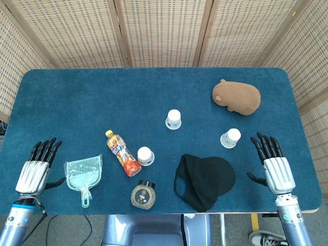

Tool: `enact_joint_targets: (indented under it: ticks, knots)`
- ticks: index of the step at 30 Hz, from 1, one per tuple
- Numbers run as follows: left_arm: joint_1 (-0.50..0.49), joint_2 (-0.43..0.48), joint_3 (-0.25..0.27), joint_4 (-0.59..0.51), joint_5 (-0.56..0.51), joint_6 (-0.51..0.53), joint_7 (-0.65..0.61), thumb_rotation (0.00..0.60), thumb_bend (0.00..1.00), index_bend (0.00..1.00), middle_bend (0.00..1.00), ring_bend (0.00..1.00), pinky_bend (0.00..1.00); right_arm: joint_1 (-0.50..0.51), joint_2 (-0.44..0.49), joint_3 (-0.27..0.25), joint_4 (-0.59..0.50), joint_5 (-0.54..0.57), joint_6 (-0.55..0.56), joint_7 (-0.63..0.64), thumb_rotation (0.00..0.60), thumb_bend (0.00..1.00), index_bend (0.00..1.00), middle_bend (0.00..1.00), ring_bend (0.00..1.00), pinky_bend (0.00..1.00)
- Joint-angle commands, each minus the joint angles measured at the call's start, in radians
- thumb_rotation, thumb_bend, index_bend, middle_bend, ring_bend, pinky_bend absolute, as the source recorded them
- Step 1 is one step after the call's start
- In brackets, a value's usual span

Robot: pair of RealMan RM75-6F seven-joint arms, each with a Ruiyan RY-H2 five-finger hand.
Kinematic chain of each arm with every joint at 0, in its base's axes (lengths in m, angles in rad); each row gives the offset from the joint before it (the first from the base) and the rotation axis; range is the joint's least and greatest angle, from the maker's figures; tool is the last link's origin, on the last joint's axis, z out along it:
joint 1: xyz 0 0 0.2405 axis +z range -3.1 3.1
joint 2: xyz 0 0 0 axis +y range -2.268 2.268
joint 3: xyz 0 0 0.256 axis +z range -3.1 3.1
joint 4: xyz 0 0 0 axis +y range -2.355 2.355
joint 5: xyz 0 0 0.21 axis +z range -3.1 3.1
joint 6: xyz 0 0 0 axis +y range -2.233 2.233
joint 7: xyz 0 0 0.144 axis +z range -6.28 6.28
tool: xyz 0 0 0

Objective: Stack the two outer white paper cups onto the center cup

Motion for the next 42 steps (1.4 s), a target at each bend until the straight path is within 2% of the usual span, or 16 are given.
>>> enact_joint_targets:
  ticks: [1, 24, 28, 32, 36, 42]
  knots:
    - [-0.001, 0.000, -0.001, 0.000, -0.003, -0.003, 0.000, 0.600, 0.00, 0.00, 0.00, 0.00, 0.00, 0.002, -0.002, -0.002, -0.001, 0.001, -0.005, -0.003, 0.600, 0.13, 0.03, 0.00, 0.00, 0.00]
    - [-0.008, -0.001, 0.005, 0.008, 0.018, -0.008, -0.018, 0.600, 0.00, 0.00, 0.00, 0.00, 0.00, 0.002, -0.001, -0.004, -0.003, -0.002, -0.010, -0.002, 0.600, 0.13, 0.07, 0.00, 0.00, 0.00]
    - [-0.017, 0.017, 0.009, -0.016, 0.014, -0.034, -0.062, 0.600, 0.00, 0.00, 0.00, 0.00, 0.00, 0.006, -0.004, -0.001, 0.003, 0.008, -0.021, 0.010, 0.600, 0.13, 0.07, 0.00, 0.00, 0.00]
    - [-0.044, 0.030, -0.003, -0.032, 0.016, -0.064, -0.063, 0.600, 0.00, 0.00, 0.00, 0.00, 0.00, 0.014, -0.010, 0.004, 0.016, 0.029, -0.044, 0.022, 0.600, 0.12, 0.08, 0.00, 0.00, 0.00]
    - [-0.082, 0.044, -0.023, -0.059, 0.009, -0.104, -0.024, 0.600, 0.08, 0.00, 0.00, 0.00, 0.00, 0.017, -0.011, 0.009, 0.024, 0.039, -0.050, 0.034, 0.600, 0.12, 0.08, 0.00, 0.00, 0.00]
    - [-0.206, 0.078, -0.095, -0.141, -0.056, -0.256, 0.042, 0.600, 0.09, 0.07, 0.00, 0.00, 0.00, 0.022, -0.012, 0.016, 0.039, 0.067, -0.073, 0.054, 0.600, 0.12, 0.08, 0.00, 0.00, 0.00]
